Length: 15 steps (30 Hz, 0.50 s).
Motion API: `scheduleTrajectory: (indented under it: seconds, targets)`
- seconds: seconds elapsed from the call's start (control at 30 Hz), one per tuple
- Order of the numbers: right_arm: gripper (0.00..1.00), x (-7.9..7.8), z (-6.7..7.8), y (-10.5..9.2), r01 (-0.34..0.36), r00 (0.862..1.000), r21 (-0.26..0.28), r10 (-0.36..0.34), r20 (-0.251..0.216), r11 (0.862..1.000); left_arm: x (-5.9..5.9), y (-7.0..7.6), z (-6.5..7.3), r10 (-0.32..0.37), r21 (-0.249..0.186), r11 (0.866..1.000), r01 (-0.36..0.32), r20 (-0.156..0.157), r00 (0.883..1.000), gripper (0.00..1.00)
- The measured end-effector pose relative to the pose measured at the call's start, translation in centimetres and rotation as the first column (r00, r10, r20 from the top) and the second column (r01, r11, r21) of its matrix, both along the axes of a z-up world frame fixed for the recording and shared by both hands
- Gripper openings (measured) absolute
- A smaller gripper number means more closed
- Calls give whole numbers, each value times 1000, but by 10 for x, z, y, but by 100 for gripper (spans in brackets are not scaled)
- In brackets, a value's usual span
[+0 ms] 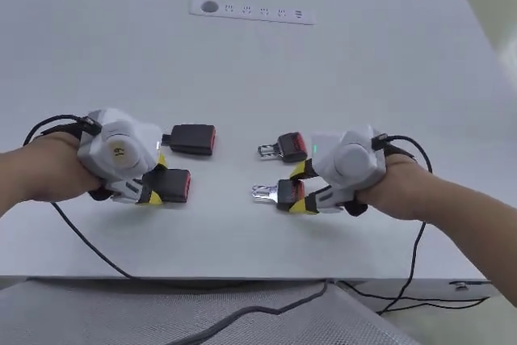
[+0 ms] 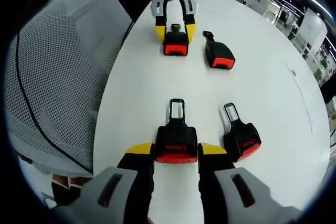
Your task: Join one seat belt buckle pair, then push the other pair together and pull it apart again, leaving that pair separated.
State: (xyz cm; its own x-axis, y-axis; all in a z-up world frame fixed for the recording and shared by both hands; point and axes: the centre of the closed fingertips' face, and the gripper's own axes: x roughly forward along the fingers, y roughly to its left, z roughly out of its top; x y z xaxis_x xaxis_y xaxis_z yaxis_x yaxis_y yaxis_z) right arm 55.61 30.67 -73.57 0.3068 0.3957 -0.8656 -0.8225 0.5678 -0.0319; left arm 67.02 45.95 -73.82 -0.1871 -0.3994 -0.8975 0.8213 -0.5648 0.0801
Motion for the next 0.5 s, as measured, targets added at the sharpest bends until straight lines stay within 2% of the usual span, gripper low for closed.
scheduleTrajectory:
  seconds: [0.07, 0.13, 0.23, 0.5]
  targets:
    - [32, 0, -2, -1, 8, 1000, -4, -8, -10, 1000, 0, 0, 0, -12, 3, 1000, 12, 3, 1000, 34]
    - [32, 0, -4, 0, 69, 997, 15, -68, -40, 998, 0, 0, 0, -12, 5, 1000, 12, 3, 1000, 34]
    - [32, 1, -4, 0, 40, 999, 1, -40, -25, 999, 0, 0, 0, -8, 1, 1000, 8, 2, 1000, 33]
    - [33, 3, -7, 2, 38, 999, -7, -38, -17, 999, 0, 0, 0, -1, 6, 1000, 1, -5, 1000, 33]
